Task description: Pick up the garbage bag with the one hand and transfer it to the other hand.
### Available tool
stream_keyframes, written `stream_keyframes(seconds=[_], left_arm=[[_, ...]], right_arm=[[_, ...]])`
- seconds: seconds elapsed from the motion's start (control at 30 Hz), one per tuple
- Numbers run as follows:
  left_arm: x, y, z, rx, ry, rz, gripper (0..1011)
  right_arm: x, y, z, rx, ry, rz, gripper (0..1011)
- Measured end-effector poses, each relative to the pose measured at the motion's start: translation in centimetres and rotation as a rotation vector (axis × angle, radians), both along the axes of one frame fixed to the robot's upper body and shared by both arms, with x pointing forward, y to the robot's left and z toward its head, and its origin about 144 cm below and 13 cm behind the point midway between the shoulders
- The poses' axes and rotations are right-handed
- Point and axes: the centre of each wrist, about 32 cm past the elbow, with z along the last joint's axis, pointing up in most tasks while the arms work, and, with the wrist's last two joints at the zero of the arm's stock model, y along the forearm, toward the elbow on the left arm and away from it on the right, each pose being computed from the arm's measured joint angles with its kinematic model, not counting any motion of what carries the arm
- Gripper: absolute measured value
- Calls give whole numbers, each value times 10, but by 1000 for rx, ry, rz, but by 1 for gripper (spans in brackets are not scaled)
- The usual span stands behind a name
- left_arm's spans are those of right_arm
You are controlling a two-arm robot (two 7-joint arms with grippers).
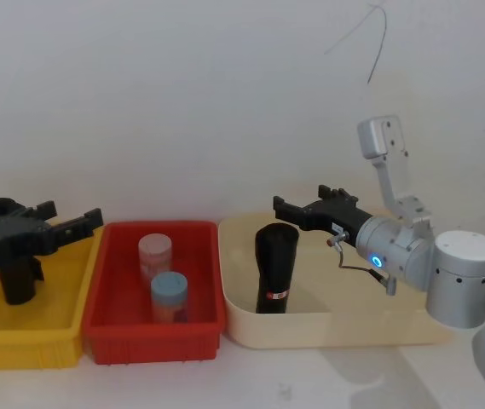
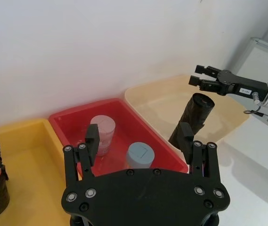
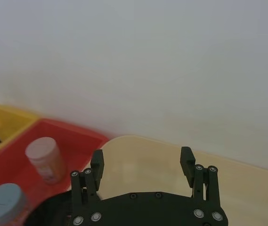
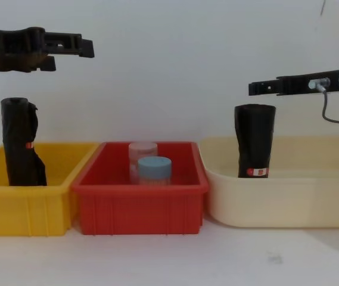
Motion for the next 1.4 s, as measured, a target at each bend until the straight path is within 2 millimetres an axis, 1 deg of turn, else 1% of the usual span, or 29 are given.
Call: stream_keyframes(seconds=[0.23, 0.4, 0.53, 0.73, 0.87, 1.03, 1.3, 1.37, 1.4], left_arm=[[-1, 1, -1, -1, 3, 10, 1000], [-1, 2, -1, -2, 4, 15, 1000], [-2, 2, -1, -2, 5, 18, 1000], [-2, 3, -2, -2, 5, 19, 1000], [-2, 3, -2, -2, 5, 20, 1001], [-2, 3, -2, -2, 6, 21, 1000], [-2, 3, -2, -3, 6, 23, 1001], [-2, 3, -2, -3, 6, 23, 1001], [-2, 3, -2, -3, 6, 23, 1001]], right_arm=[[-1, -4, 4, -55, -35, -28, 999], [-7, -4, 9, -81, -64, -25, 1000], [-12, -2, 13, -89, -80, -5, 1000], [-24, 7, 18, -96, -93, 54, 1000], [-32, 16, 22, -99, -93, 100, 1000], [-43, 33, 26, -102, -90, 169, 1000], [-60, 70, 30, -111, -54, 284, 1000], [-62, 76, 30, -114, -47, 300, 1000], [-64, 83, 29, -117, -41, 317, 1000]])
